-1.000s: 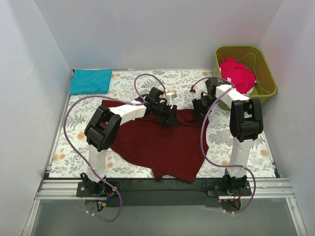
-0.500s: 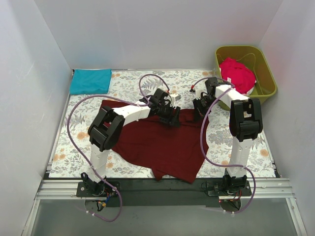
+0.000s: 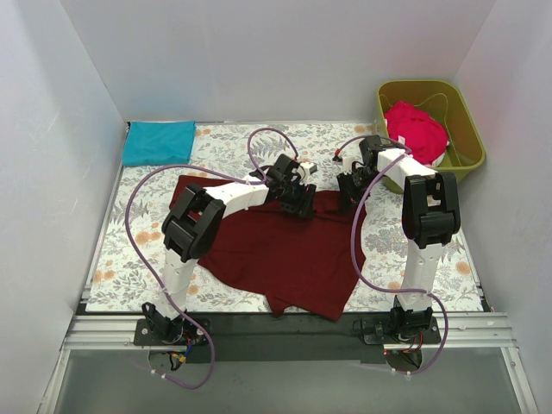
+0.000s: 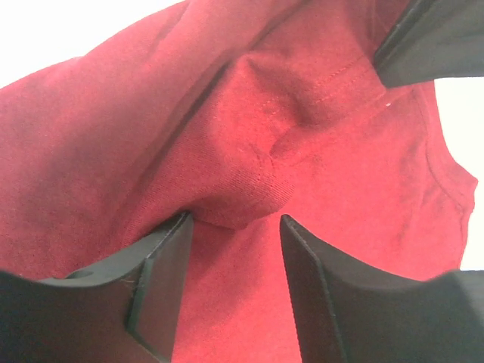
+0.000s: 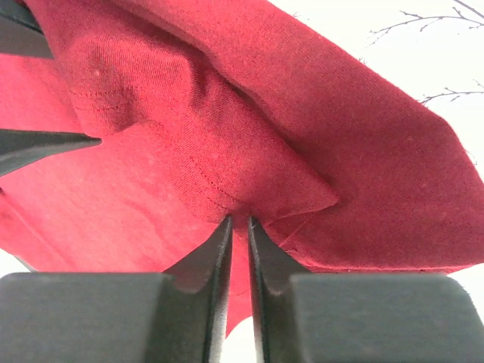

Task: Fold and stack the t-shirts
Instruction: Flatten the tshirt out

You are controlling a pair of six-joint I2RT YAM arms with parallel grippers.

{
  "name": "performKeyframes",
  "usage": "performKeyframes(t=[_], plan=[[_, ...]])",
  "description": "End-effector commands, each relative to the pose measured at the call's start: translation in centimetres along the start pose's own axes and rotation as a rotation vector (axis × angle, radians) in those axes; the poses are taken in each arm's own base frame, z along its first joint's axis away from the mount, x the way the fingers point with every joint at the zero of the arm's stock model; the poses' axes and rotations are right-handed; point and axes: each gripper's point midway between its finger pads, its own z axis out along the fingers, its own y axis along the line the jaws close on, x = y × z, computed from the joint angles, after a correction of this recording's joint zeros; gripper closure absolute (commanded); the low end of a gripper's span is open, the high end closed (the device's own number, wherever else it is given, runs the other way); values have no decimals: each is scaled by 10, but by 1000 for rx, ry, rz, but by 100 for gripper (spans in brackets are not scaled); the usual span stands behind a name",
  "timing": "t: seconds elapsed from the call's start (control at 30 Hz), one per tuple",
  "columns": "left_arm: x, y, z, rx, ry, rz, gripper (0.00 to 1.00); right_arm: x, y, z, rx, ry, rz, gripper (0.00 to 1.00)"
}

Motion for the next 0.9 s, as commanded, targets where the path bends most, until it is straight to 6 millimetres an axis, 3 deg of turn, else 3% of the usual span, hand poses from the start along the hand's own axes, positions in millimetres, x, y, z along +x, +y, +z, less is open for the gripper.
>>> performKeyframes(t=[0.0,0.33,0.57,0.7,0.87], plan=[[-8,7,0,-38,-8,-3,53,-10,1,0,-2,-21,-4,78],[-9,-3,-7,-9,2,-24,86,-8,0,1,1,-18,0,71],[-16,-16,-25,16,-23,-15,98,-12,5,-1,-13,-31,2,73],[-17,-20,-33,29,-24,-9,100,-15,9,-3,-28,-43,8,81],[-20,-28,-42,54,-36,-1,100,-19,13,-9,-34,-60,6,99]])
